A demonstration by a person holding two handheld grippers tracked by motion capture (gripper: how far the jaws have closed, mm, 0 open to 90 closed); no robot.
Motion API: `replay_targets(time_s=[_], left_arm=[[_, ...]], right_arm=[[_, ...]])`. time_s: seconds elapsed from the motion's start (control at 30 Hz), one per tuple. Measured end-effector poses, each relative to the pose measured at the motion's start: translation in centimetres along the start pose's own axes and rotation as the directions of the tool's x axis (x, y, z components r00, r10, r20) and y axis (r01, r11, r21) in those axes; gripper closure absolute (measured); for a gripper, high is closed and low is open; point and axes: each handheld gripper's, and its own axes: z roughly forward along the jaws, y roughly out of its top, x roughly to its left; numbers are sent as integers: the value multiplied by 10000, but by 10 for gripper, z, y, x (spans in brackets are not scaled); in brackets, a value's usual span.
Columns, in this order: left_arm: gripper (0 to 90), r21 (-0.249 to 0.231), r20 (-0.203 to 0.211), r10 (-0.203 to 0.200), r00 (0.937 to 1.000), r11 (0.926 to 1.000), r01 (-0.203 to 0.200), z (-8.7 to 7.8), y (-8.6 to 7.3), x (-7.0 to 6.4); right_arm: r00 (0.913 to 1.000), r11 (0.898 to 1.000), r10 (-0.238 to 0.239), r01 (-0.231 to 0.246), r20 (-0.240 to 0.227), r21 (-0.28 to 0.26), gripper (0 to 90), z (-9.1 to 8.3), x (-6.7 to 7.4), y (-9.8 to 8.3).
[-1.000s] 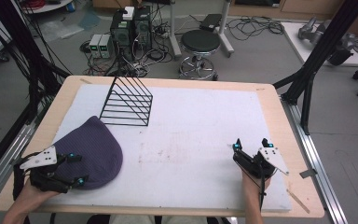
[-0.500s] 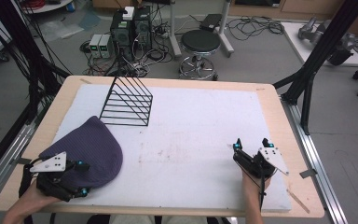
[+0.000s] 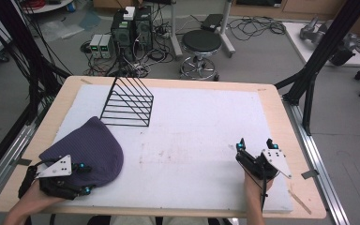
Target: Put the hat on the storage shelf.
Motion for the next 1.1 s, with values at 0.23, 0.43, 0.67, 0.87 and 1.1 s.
replay_targets(time_s=[0.23,0.43,0.67,0.87,1.1], left_arm=[[680,-106,-433,-25,9991,9999,21,-1,2,6],[783,-96,-335,-195,9992,9998,192,-1,5,8],[787,-178,-427,-152,9990,9997,145,-2,5,9],[787,-548,-822,30,9966,9985,-75,-7,8,7],[787,-1531,-2304,-300,9726,9882,-58,-18,15,5]], right_arm=[[10000,9998,-65,65,13,-179,70,-1,3,1],[10000,9999,-64,63,-21,-101,70,0,4,1],[10000,10000,-32,31,-68,-70,70,0,3,0],[9999,10000,18,-18,-119,-11,70,1,3,0],[9998,10000,22,-23,-199,-49,70,0,4,0]])
